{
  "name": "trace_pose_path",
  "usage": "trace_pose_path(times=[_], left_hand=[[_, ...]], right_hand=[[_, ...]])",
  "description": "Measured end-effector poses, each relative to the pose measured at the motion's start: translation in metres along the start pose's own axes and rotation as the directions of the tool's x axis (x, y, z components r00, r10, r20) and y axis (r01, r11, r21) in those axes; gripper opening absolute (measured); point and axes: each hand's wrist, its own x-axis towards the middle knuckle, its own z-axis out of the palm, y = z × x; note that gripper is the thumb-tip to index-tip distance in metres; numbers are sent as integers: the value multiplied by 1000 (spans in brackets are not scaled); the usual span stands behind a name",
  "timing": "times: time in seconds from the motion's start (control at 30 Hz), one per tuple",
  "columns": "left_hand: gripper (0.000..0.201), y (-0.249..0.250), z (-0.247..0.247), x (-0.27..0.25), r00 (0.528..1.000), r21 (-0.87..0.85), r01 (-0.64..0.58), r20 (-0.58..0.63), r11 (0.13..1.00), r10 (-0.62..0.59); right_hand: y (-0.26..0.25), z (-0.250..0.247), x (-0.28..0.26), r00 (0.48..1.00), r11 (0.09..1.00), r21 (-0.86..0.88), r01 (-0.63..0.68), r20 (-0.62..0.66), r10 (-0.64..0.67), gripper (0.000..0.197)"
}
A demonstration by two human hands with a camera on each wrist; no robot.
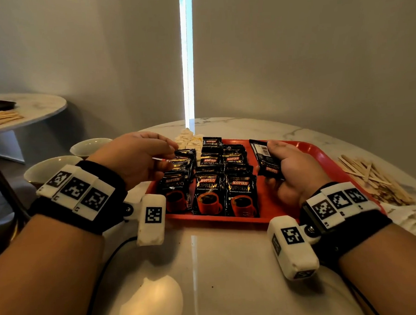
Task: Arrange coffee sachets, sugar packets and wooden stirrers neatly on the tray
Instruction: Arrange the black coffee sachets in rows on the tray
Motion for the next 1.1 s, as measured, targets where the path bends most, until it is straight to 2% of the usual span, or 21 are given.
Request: trace_pose_path(times=[0.1,0.23,0.33,0.43,0.5,0.6,0.73,0.83,1.1], left_hand=[[13,2,6,-3,998,-18,-61,5,998,61],[16,6,20,-9,984,-132,-177,-4,975,178],[18,6,32,-12,932,-239,-359,-55,902,357],[17,7,44,-17,868,-226,-495,-75,839,491],[15,5,48,-19,843,-201,-534,-52,821,536],[20,4,50,-18,844,-140,-527,31,838,535],[28,5,53,-23,861,-115,-441,224,890,456],[33,4,56,-26,841,-126,-398,345,909,416],[42,3,55,-25,826,-16,-395,432,919,362]], right_hand=[[0,1,-1,999,999,11,-33,6,33,26],[-3,3,-7,998,997,58,-60,35,58,20],[-10,6,-15,996,988,142,-57,75,46,19],[-18,11,-24,992,982,187,-20,128,-5,26],[-19,17,-28,986,984,178,6,165,-36,32],[-17,25,-35,978,987,157,26,199,-58,37],[-14,31,-46,961,989,142,36,266,-73,38],[-13,33,-54,950,993,116,36,305,-70,35],[-16,36,-60,950,994,99,39,303,-67,26]])
